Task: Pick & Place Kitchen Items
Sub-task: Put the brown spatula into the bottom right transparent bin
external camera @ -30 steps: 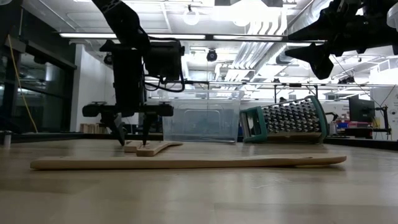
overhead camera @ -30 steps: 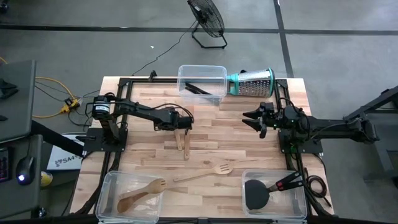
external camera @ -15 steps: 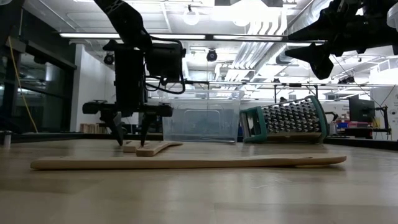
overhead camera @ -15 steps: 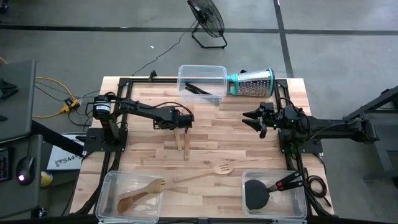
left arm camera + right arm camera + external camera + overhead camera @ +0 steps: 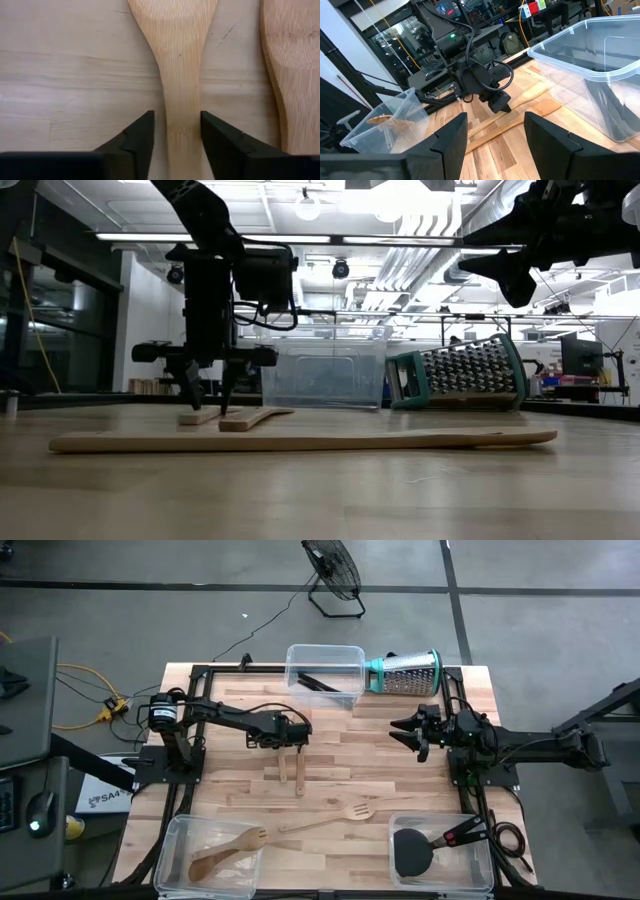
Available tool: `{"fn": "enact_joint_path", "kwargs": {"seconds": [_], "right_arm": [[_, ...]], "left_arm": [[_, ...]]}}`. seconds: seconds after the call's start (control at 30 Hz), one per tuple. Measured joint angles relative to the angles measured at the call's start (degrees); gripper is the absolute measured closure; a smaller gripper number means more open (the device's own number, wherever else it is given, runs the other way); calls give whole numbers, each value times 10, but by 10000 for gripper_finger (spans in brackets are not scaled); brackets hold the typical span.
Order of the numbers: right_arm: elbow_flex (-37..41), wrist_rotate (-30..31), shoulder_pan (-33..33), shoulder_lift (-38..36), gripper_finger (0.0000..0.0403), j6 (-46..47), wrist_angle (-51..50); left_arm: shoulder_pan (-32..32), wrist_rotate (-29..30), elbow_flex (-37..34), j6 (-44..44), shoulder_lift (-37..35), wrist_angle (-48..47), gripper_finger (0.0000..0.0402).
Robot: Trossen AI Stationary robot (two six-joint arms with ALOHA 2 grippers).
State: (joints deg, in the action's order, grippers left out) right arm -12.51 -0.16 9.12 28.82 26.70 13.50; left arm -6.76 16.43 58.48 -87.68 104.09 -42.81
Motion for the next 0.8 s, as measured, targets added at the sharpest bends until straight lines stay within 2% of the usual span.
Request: {"fn": "enact_joint_path", "kwargs": {"seconds": [0.13, 0.27, 0.8], "right_arm": [[0, 0, 0, 0, 215, 0, 0], [0, 0, 0, 0, 215, 0, 0], [0, 0, 0, 0, 215, 0, 0]], "left_arm": [[0, -11, 0, 0, 0, 2, 287], [0, -18, 0, 2, 0, 2, 309], [0, -49, 0, 20, 0, -11, 310]]}}
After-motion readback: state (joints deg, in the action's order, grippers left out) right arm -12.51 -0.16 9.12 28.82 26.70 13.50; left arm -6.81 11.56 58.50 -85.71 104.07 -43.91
